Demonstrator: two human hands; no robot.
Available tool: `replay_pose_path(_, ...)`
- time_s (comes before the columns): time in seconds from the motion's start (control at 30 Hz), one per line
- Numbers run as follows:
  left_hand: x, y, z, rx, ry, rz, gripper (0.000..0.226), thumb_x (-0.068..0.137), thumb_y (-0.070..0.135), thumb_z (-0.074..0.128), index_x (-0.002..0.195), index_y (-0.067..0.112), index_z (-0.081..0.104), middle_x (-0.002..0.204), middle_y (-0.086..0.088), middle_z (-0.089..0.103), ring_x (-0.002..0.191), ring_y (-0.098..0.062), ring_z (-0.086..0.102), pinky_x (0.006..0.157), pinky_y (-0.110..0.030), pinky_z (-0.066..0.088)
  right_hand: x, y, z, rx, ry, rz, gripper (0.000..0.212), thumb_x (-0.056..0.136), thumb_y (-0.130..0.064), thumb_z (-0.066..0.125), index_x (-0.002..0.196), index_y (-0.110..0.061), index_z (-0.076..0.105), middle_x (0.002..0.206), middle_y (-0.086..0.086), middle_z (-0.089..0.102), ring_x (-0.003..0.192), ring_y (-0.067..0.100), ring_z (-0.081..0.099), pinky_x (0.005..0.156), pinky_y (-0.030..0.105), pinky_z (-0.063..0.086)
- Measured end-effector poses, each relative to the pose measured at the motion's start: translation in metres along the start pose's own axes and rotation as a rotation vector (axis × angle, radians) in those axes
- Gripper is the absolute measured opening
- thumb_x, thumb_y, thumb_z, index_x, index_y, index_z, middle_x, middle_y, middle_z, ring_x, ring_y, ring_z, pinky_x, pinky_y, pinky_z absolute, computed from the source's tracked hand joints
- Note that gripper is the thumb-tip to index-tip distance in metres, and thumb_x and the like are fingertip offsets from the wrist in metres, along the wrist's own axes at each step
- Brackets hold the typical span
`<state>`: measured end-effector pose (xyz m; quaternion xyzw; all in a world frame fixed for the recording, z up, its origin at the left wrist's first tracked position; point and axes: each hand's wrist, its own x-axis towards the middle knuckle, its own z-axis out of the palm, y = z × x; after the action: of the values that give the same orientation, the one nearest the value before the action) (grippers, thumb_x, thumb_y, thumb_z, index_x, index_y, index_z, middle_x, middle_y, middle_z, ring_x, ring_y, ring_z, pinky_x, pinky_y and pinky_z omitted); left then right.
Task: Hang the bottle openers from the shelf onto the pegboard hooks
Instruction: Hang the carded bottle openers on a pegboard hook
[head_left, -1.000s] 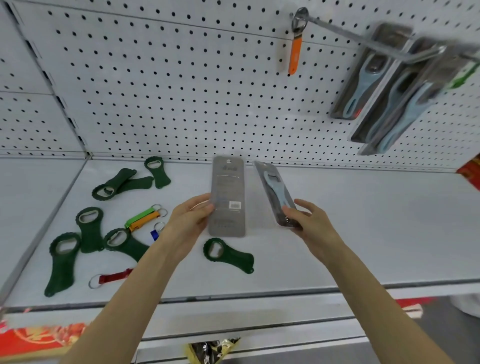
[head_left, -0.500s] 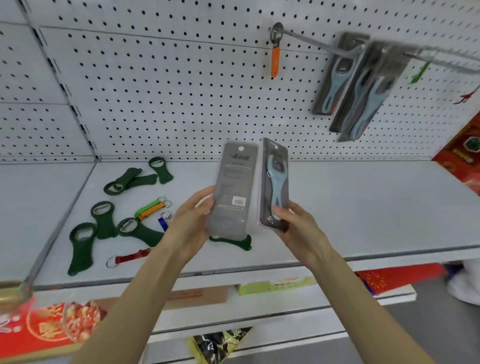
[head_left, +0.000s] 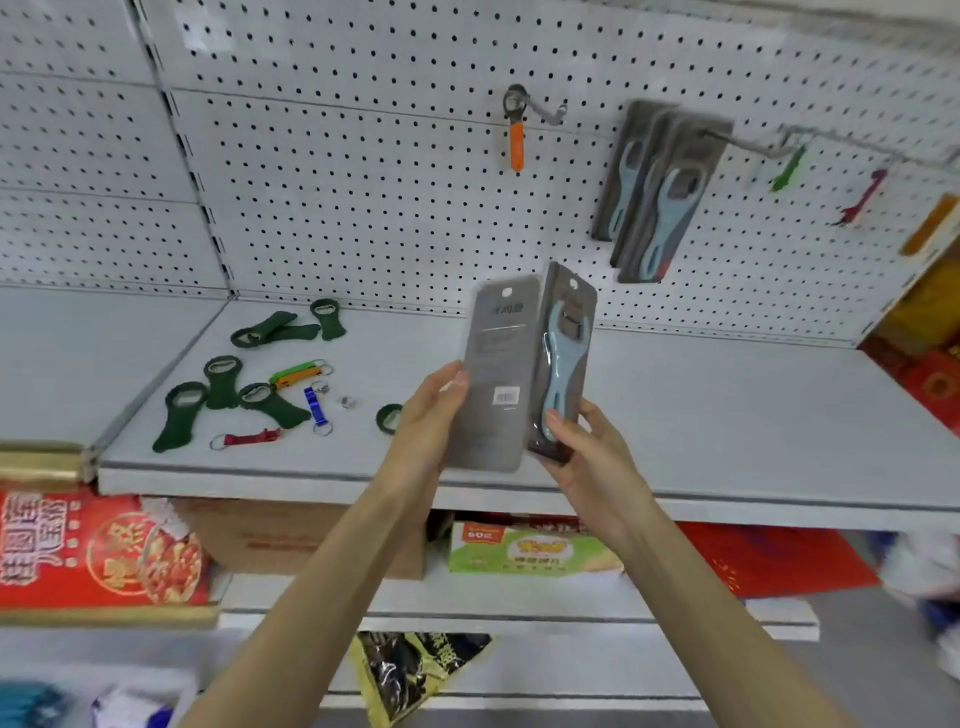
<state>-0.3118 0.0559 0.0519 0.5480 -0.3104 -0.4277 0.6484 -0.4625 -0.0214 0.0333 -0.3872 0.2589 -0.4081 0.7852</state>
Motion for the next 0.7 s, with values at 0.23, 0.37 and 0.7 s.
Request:
replay_pose_path(0.23, -0.06, -0.013, 0.061, 0.228, -0.054, -0.072, 0.091, 0.061, 0.069, 0.059, 0.139, 0.025, 0.038, 0.119, 0.003, 0.057, 0.095, 0.006, 0.059, 0.067, -0.01, 0.046, -0.06, -0.024, -0.042, -0.074, -0.121, -0.014, 0.051, 0.076, -0.009, 0.075, 0.119, -0.007, 0.048, 0.115, 0.022, 0.066, 0.107, 0.033, 0.065, 0.08, 0.034, 0.056)
replay_pose_path(0.37, -0.082, -0.025, 0.082, 0.123, -0.127, -0.13, 0.092, 0.069, 0.065, 0.067, 0.143, 0.017, 0.04, 0.134, -0.005, 0.057, 0.123, -0.025, 0.053, 0.107, -0.046, 0.039, -0.088, -0.031, -0.059, -0.106, -0.156, -0.027, 0.049, 0.078, -0.008, 0.072, 0.12, -0.007, 0.047, 0.112, 0.019, 0.068, 0.106, 0.034, 0.066, 0.08, 0.038, 0.056)
replay_pose_path(0.7, -0.094, -0.011, 0.101, -0.4, -0.061, -0.233, 0.054, 0.093, 0.049, 0.044, 0.133, 0.013, 0.05, 0.118, -0.014, 0.064, 0.103, -0.027, 0.066, 0.08, -0.04, 0.053, -0.115, -0.078, -0.089, -0.268, -0.048, -0.191, 0.04, 0.083, -0.005, 0.067, 0.117, -0.017, 0.05, 0.106, 0.008, 0.072, 0.096, 0.023, 0.067, 0.085, 0.039, 0.051)
